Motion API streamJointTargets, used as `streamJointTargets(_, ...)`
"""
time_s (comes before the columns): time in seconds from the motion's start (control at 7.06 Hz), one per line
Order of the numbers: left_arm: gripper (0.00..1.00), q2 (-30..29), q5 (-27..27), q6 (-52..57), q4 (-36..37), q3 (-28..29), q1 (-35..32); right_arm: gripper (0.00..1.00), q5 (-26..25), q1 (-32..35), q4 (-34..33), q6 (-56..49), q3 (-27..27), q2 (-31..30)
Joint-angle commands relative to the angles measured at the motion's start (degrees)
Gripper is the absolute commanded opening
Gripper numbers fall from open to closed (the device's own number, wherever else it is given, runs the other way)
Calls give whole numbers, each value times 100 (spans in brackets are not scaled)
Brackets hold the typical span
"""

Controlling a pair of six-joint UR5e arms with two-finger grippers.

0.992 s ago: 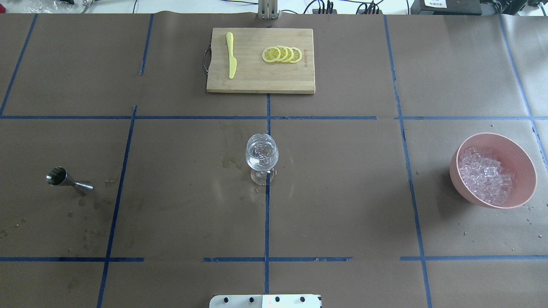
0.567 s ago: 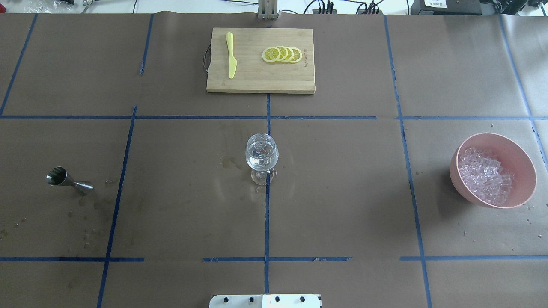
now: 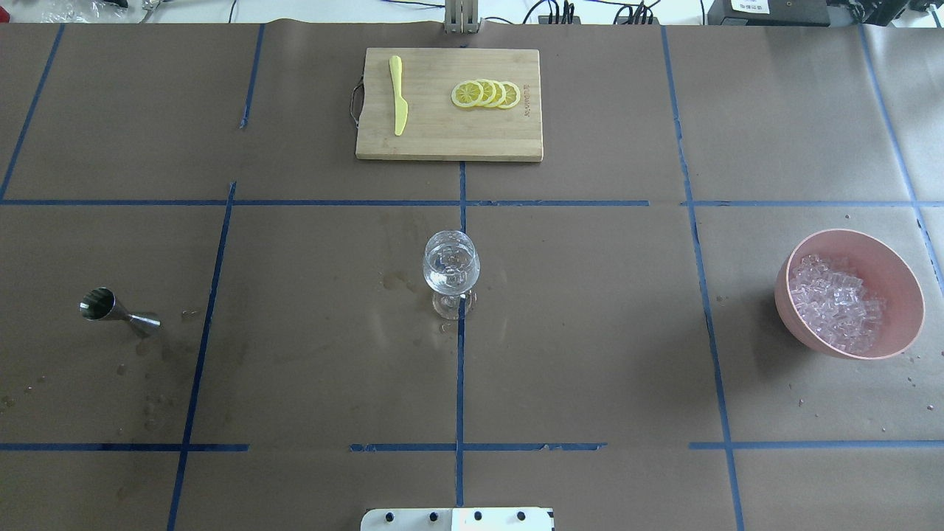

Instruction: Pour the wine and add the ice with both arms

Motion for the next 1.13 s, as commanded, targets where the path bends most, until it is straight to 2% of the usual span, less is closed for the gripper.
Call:
streamJointTargets(0.0, 95, 729, 405, -799, -1739, 30, 846, 100, 18, -146, 26, 8, 7, 0)
streamJointTargets(0.14, 96, 944, 775, -1645, -2812, 74, 1154, 100, 19, -191, 26, -19, -2, 8)
streamJointTargets(0.28, 98, 1172, 1309, -2010, -3797, 231, 1427, 100, 10, -217, 79, -45, -2, 8)
streamJointTargets(0.57, 98, 1375, 2171, -3394, -5398, 434, 2294, 100, 10, -235, 316, -27, -28, 0)
streamJointTargets(0.71, 98, 1646, 3046, -4038, -6164, 426, 2970, 100, 10, -235, 325, -36, -28, 0)
streamJointTargets(0.99, 98, 1737, 4217, -4885, -6828, 435, 3956, 100, 10, -244, 334, -28, -46, 0)
